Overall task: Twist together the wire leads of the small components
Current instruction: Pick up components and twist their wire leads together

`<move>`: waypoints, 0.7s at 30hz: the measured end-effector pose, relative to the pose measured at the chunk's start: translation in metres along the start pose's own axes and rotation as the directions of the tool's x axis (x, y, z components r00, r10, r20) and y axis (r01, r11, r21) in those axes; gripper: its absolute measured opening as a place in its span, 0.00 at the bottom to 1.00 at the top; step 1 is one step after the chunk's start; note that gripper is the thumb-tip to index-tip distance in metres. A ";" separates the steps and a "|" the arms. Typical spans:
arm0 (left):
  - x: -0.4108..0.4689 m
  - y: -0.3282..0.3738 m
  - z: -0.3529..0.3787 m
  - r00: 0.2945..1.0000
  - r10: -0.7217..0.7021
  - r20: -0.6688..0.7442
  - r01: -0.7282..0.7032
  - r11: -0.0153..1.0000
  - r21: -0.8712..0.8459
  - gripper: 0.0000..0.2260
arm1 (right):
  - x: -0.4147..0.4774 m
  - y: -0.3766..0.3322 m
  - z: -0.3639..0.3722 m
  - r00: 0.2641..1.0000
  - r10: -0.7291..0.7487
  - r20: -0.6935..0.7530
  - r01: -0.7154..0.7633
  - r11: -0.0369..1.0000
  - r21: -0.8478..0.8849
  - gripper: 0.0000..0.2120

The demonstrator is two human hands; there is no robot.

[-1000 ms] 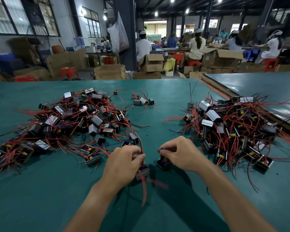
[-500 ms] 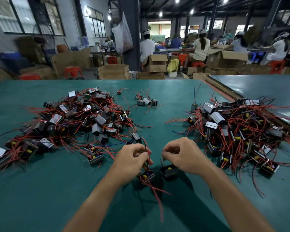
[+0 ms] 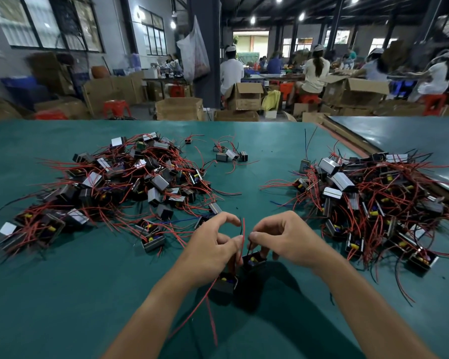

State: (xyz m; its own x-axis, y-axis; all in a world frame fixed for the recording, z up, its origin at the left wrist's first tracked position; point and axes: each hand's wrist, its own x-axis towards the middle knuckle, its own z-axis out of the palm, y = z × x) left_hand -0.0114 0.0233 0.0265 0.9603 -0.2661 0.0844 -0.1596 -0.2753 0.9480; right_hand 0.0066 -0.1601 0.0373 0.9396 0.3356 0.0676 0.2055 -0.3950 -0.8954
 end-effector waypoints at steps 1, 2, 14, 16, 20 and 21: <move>-0.001 0.002 0.001 1.000 -0.003 0.007 0.003 1.000 -0.006 0.08 | 0.000 0.000 0.000 1.000 0.006 0.007 -0.006 1.000 0.005 0.09; -0.001 0.002 0.001 1.000 -0.006 0.012 0.006 1.000 0.006 0.10 | 0.000 0.000 0.000 1.000 0.014 0.013 -0.014 1.000 0.012 0.10; 0.000 0.001 0.003 0.999 -0.025 -0.045 0.022 0.998 -0.064 0.08 | 0.002 0.005 0.001 0.998 0.056 0.025 -0.059 0.991 0.118 0.09; 0.001 0.001 0.003 0.998 -0.017 -0.054 0.013 0.998 -0.069 0.05 | 0.003 0.004 0.002 0.997 0.066 0.036 -0.071 0.989 0.130 0.09; 0.003 -0.001 0.004 0.998 -0.021 -0.057 0.017 0.998 -0.068 0.05 | 0.002 0.004 0.002 0.995 0.085 0.043 -0.090 0.986 0.137 0.09; 0.003 -0.002 0.004 0.998 -0.027 -0.054 0.023 0.997 -0.070 0.06 | 0.002 0.004 0.002 0.995 0.089 0.042 -0.094 0.986 0.138 0.08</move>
State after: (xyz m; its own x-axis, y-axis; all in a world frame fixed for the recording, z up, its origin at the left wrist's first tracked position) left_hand -0.0090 0.0191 0.0240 0.9751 -0.2084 0.0757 -0.1213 -0.2157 0.9689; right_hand 0.0086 -0.1592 0.0325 0.9419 0.3344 -0.0310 0.0763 -0.3030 -0.9499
